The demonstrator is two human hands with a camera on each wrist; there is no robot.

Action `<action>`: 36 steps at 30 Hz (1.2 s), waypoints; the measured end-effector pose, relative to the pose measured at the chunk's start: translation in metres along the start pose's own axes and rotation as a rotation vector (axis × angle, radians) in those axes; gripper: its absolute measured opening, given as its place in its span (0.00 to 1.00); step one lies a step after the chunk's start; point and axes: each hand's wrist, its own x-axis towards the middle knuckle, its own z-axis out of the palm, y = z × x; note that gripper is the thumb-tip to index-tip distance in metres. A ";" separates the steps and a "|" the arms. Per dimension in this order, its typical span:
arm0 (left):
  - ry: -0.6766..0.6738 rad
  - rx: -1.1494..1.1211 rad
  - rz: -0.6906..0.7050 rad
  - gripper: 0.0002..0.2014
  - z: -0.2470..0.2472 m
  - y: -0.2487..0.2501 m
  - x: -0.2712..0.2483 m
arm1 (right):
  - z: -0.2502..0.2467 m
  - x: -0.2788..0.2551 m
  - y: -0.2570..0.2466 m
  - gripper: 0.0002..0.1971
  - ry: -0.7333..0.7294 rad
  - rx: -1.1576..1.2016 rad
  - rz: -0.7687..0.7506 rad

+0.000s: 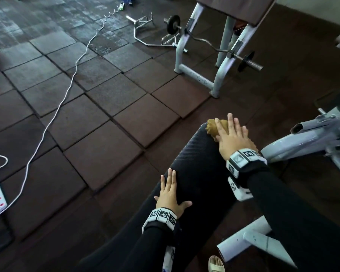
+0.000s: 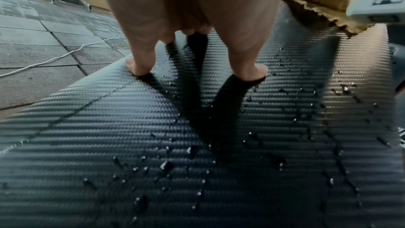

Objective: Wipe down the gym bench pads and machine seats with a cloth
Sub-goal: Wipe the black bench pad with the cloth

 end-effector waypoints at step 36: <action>0.060 0.066 0.004 0.52 -0.006 0.017 -0.007 | 0.041 -0.037 -0.043 0.32 0.050 0.106 -0.122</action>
